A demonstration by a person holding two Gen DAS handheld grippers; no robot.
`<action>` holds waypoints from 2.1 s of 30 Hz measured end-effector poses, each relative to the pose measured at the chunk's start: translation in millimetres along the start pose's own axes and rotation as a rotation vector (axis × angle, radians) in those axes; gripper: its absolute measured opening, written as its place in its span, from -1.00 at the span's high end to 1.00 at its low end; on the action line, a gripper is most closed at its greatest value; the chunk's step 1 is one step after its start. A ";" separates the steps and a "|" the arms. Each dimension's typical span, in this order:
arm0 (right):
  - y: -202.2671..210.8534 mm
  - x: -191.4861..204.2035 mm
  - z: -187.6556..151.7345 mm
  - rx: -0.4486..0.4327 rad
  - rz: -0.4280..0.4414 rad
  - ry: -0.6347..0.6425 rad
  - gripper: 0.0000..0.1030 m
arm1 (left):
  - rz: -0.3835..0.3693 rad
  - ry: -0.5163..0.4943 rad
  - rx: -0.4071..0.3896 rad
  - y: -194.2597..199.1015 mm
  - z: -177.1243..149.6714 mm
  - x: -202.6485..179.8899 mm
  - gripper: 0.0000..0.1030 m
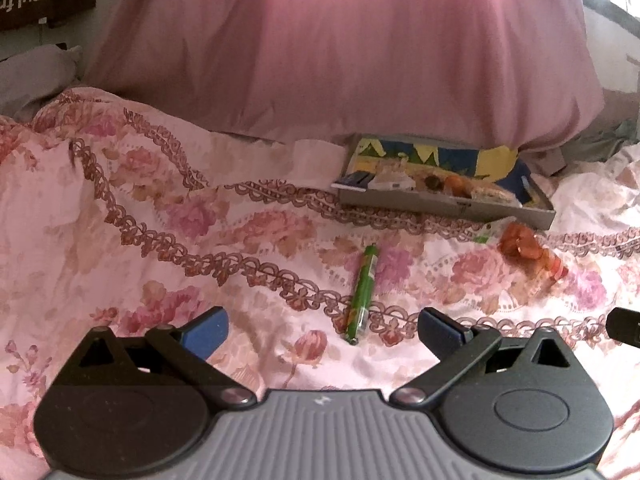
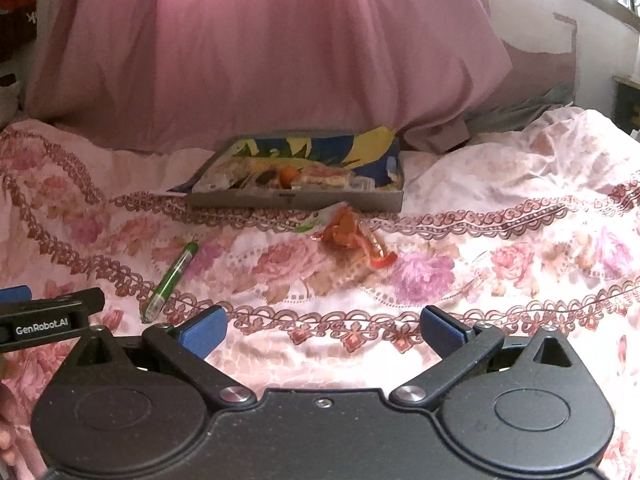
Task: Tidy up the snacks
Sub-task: 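Move both grippers back toward the green tube snack and orange jelly bag, then close the left gripper on the green tube while the right gripper grasps the orange jelly bag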
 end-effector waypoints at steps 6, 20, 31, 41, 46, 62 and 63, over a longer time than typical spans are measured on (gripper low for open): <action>-7.3 3.6 -2.9 0.029 0.012 0.006 -0.99 | 0.009 -0.007 0.027 -5.7 -0.9 -0.6 -0.99; -17.0 7.4 -1.6 0.056 0.035 -0.004 -0.99 | -0.006 -0.007 0.056 -12.2 0.1 -1.7 -0.99; -29.2 13.0 7.6 0.076 0.056 0.068 -0.99 | -0.033 -0.031 0.059 -18.1 1.0 -6.9 -0.99; -61.3 14.3 21.6 0.110 0.170 0.196 -0.99 | -0.145 -0.144 0.076 -58.2 22.3 -19.1 -0.99; -89.5 2.7 28.7 0.126 0.207 0.170 -0.99 | -0.185 -0.180 0.077 -88.0 32.0 -28.6 -0.99; -172.0 -28.8 71.4 0.057 0.164 0.344 -0.98 | -0.336 -0.124 0.224 -152.4 25.1 -49.0 -0.75; -178.3 -34.5 73.6 0.061 0.155 0.337 -0.98 | -0.339 -0.121 0.236 -155.4 24.0 -50.1 -0.70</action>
Point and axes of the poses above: each gripper's, at about its wrist camera, not at the fingertips, and y roughly against the way its jaws point, x to its left, z to its top, the point moved 3 cm from there along -y, roughly the way its jaws point, and after that the axes turned 9 degrees about z, right-handed, at the moved point
